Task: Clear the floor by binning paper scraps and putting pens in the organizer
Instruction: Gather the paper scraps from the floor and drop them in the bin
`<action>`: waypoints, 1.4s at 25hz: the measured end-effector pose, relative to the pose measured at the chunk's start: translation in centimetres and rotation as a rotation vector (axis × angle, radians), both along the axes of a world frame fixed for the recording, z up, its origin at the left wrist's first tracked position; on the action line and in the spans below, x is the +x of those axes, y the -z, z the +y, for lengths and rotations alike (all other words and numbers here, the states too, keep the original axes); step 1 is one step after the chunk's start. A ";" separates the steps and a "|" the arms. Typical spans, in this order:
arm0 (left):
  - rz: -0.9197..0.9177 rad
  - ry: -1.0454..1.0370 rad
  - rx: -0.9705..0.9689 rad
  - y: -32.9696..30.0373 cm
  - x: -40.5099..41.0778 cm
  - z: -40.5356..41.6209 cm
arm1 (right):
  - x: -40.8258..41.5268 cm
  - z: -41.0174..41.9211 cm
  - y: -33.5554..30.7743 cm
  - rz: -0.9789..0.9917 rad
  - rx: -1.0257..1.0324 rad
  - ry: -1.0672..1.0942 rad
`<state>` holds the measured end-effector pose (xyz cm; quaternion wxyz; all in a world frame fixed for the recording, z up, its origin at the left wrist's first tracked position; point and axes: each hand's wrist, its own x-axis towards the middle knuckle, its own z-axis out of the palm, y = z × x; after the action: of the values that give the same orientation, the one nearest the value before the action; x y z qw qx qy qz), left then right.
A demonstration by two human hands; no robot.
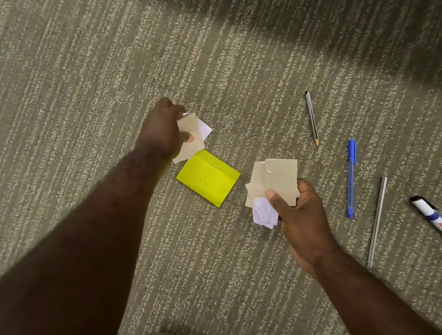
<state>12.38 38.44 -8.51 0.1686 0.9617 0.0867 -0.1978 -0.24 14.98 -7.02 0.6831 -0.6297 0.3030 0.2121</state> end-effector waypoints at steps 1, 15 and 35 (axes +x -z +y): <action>-0.052 -0.054 -0.009 -0.2 -0.5 -0.2 | 0.2 -0.1 -0.1 0.010 0.042 0.037; -0.225 -0.782 -0.866 -20.9 -8.8 -21.7 | 1.5 -13.7 -18.9 0.031 0.297 0.550; -0.076 0.203 -0.845 -39.2 2.3 -73.1 | 6.9 -62.6 -35.9 -0.250 -0.863 0.783</action>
<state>14.67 -34.63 30.66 0.5300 0.8186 -0.1030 -0.1961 6.68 -47.64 28.83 0.4235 -0.7118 0.4889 -0.2737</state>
